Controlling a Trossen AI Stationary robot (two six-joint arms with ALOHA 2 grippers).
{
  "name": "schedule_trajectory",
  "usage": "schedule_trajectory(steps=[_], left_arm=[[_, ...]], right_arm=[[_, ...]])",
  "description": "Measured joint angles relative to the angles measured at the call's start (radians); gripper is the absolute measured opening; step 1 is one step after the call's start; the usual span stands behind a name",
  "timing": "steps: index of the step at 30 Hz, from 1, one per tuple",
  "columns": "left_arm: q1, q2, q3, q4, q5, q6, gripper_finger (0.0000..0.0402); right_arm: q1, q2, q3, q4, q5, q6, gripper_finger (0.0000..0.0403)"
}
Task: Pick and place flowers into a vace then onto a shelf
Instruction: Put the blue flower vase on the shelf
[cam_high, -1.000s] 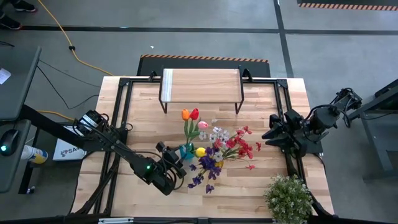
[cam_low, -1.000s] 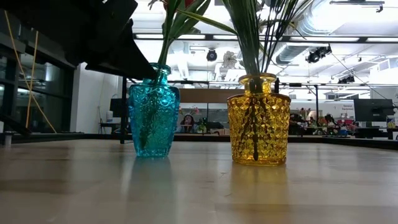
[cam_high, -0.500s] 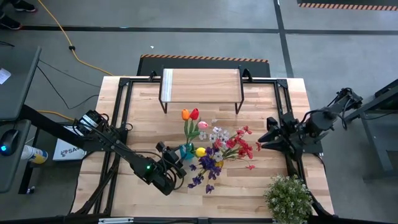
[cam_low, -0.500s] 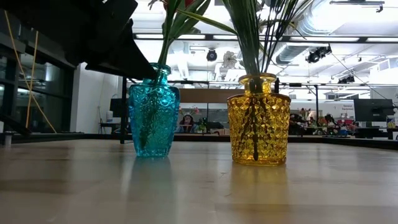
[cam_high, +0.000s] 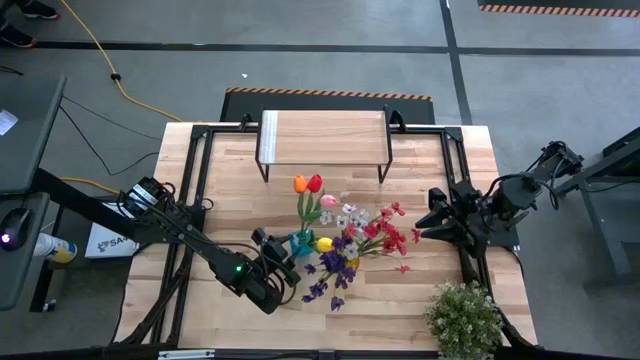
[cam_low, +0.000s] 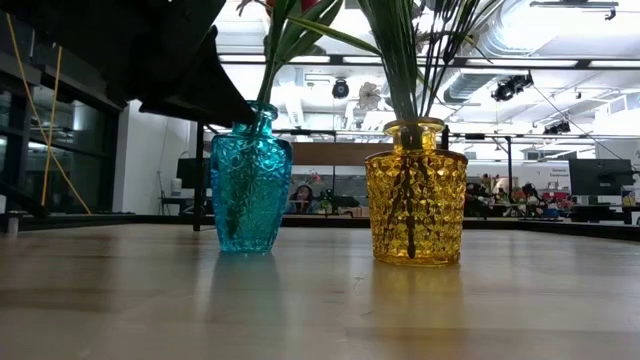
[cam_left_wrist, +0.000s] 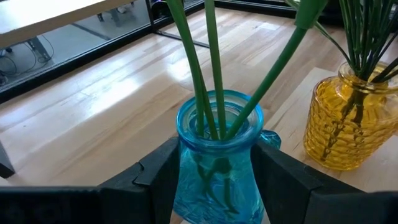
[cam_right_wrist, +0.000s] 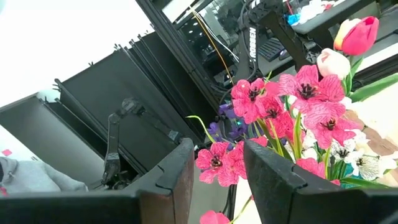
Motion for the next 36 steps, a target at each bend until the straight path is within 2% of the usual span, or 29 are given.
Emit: schedule_trajectory(steps=[6, 9, 20, 26, 31, 36], left_arm=[[0.000, 0.000, 0.000, -0.001, 0.000, -0.036, 0.0227], [0.000, 0.000, 0.000, -0.001, 0.000, -0.039, 0.0213], [0.000, 0.000, 0.000, 0.001, 0.006, -0.064, 0.0085], [0.000, -0.001, 0.000, 0.000, 0.037, -0.065, 0.0038], [0.000, -0.002, 0.000, -0.010, 0.046, -0.068, 0.0034], [0.000, -0.001, 0.000, -0.013, 0.055, -0.070, 0.0066]], right_arm=[[0.000, 0.000, 0.000, 0.000, 0.000, 0.000, 0.0130], [0.000, 0.000, 0.000, 0.000, 0.000, 0.000, 0.0130], [0.000, 0.000, 0.000, 0.000, 0.000, 0.000, 0.0130], [0.000, 0.000, 0.000, 0.000, 0.000, 0.000, 0.0130], [0.000, 0.000, 0.000, 0.000, 0.000, 0.000, 0.0130], [0.000, 0.000, 0.000, 0.000, -0.001, 0.001, 0.0130]])
